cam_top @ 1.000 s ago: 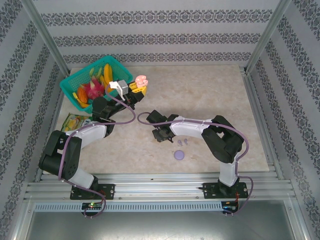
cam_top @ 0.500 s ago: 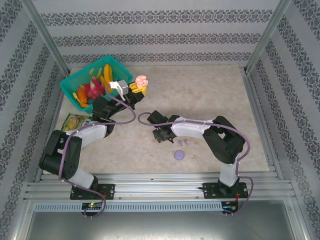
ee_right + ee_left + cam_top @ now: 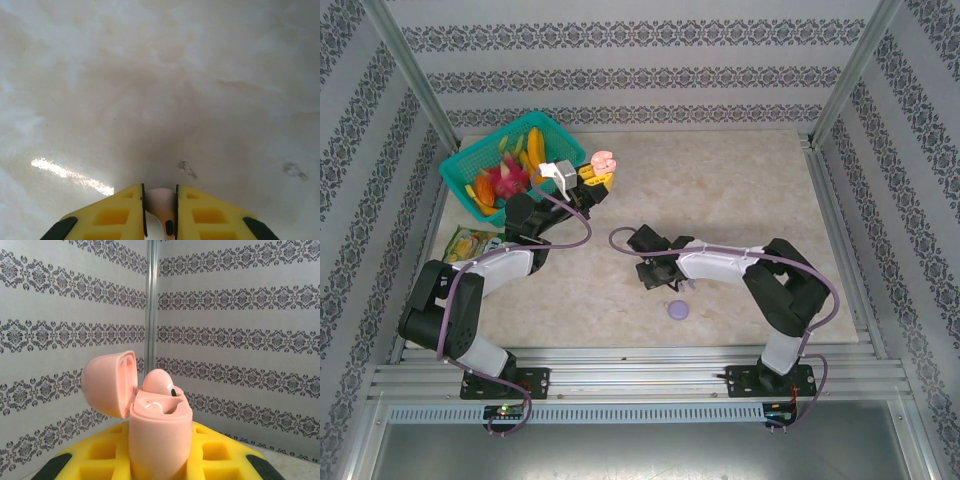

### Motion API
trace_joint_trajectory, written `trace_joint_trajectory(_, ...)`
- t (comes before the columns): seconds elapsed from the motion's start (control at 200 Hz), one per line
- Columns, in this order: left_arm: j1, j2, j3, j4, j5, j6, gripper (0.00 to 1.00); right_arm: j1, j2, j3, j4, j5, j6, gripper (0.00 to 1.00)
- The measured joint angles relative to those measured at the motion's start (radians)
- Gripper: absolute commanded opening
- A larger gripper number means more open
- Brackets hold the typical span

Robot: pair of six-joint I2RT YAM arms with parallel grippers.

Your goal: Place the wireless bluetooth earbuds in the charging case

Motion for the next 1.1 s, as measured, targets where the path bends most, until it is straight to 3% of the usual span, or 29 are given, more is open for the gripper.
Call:
trace_joint_trajectory(0.625, 0.000, 0.000, 0.000, 0.000, 0.001, 0.000, 0.00, -0.090, -0.408, -0.035, 0.051, 0.023, 0.023, 0.17)
trace_joint_trajectory(0.844, 0.000, 0.018, 0.012, 0.000, 0.013, -0.007, 0.00, -0.131, -0.530, 0.068, 0.066, 0.032, -0.013, 0.18)
trace_joint_trajectory(1.099, -0.003, 0.041, 0.049, -0.002, 0.042, -0.008, 0.00, -0.137, -0.549, 0.211, 0.187, 0.017, -0.093, 0.18)
